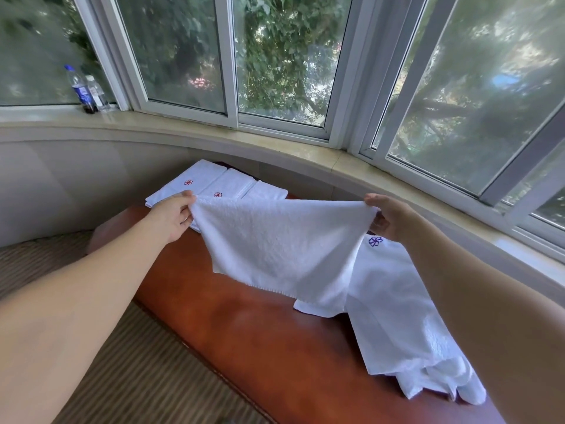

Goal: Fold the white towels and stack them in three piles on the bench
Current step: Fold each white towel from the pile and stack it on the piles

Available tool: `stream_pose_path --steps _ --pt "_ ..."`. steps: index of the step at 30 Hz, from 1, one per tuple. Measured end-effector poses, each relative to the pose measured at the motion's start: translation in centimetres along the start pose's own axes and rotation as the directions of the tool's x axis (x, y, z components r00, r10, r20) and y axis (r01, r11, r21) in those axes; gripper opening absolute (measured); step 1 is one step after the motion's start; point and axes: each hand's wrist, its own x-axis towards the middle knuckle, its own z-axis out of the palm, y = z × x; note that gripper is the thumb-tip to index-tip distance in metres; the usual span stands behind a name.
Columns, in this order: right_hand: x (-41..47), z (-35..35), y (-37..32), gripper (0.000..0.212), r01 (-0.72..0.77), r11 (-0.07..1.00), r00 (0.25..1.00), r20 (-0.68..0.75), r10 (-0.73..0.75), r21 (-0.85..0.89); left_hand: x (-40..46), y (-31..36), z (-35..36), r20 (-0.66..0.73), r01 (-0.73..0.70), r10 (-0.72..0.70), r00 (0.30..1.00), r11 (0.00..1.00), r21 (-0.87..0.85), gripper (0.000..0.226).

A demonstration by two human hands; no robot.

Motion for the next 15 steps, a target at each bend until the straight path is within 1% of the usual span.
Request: stream_pose_path --steps 2,4,6,7,8,9,10,12,13,15 --pt "-0.1 0.0 0.2 0.016 0.096 0.993 0.994 -0.036 -0.099 -0.063 0.1 -0.1 -0.1 -0.014 -0.023 0.023 1.000 1.000 0.021 0.017" --pt "-0.2 -0.1 0.2 0.014 0.143 0.984 0.989 -0.028 -0.147 -0.106 0.0 -0.2 -0.2 -0.040 -0.062 0.065 0.997 0.996 0.068 0.017" --pt "-0.3 -0.3 0.0 0.018 0.158 0.974 0.987 0.023 -0.157 -0.162 0.0 -0.1 -0.4 -0.049 -0.103 0.110 0.993 0.985 0.142 0.019" --pt "-0.4 -0.2 0.0 0.025 0.167 0.963 0.986 0.061 -0.157 -0.213 -0.1 0.0 -0.5 -0.036 -0.116 0.125 0.991 0.974 0.194 0.021" --pt "-0.6 -0.1 -0.1 0.031 0.188 0.936 0.981 0.098 -0.166 -0.299 -0.1 0.1 -0.6 -0.018 -0.126 0.135 0.991 0.958 0.258 0.025" --pt "-0.8 0.1 -0.1 0.035 0.225 0.882 0.974 0.124 -0.190 -0.414 -0.2 0.2 -0.7 0.003 -0.136 0.144 0.990 0.931 0.338 0.029" --pt "-1.0 0.3 0.0 0.036 0.264 0.803 0.964 0.135 -0.227 -0.534 -0.2 0.3 -0.8 0.024 -0.151 0.156 0.988 0.889 0.432 0.032" --pt "-1.2 0.8 0.2 0.028 0.326 0.623 0.936 0.151 -0.318 -0.711 -0.1 0.3 -0.9 0.074 -0.207 0.207 0.976 0.750 0.628 0.037" --pt "-1.1 1.0 0.2 0.024 0.347 0.539 0.917 0.157 -0.367 -0.767 0.0 0.3 -1.0 0.102 -0.252 0.256 0.961 0.666 0.702 0.036" --pt "-0.8 1.4 0.4 0.021 0.366 0.376 0.858 0.152 -0.490 -0.851 0.4 0.4 -1.1 0.152 -0.340 0.373 0.915 0.514 0.788 0.022"
